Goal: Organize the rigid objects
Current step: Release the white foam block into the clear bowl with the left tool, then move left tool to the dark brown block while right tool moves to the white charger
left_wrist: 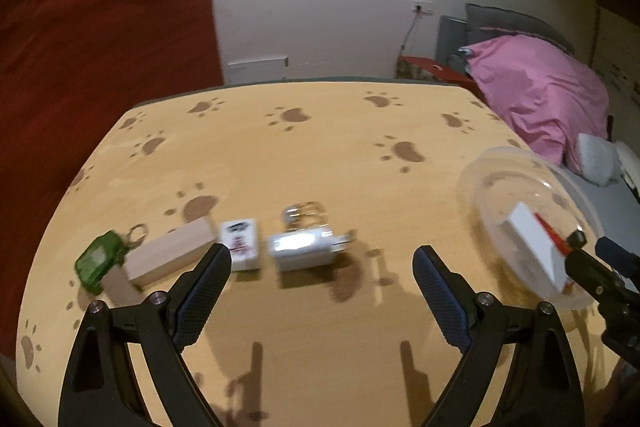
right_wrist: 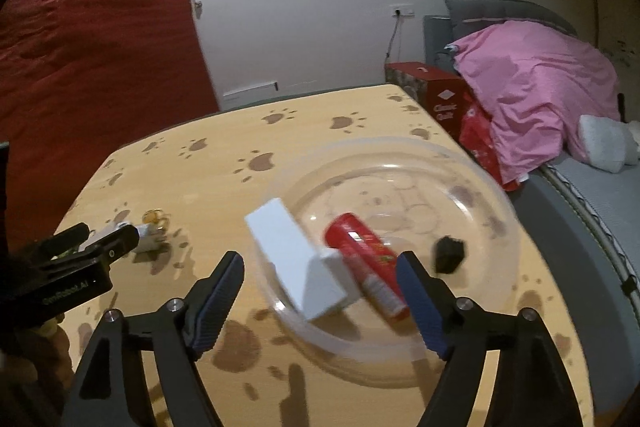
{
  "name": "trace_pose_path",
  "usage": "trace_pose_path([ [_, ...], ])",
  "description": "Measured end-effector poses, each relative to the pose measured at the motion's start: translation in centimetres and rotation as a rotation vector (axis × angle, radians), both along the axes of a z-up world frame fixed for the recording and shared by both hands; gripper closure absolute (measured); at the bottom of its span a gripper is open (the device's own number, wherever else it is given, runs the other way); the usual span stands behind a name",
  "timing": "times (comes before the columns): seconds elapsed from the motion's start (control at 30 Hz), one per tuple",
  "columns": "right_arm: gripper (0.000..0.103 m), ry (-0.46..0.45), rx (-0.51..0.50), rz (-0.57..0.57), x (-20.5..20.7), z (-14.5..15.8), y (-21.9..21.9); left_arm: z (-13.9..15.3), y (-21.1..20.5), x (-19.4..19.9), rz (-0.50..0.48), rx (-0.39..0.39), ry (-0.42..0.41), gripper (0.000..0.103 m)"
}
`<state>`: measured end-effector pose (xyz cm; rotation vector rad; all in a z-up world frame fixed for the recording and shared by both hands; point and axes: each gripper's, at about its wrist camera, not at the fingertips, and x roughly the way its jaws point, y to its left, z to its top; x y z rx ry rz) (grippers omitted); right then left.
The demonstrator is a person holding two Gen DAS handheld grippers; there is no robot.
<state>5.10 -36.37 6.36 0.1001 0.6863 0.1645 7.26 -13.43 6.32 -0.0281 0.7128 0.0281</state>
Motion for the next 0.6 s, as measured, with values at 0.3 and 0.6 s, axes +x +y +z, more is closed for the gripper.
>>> trace_pose_path([
  [0.3,0.014,-0.011,-0.015,0.085,-0.4,0.3,4.5,-0.7,6.7,-1.5,0.118,0.004,0.007,0.01],
  [0.6,0.014,-0.006,-0.008,0.146,-0.6,0.0,7.7,-2.2,11.6,-2.7,0.193,0.022,0.037,0.01],
])
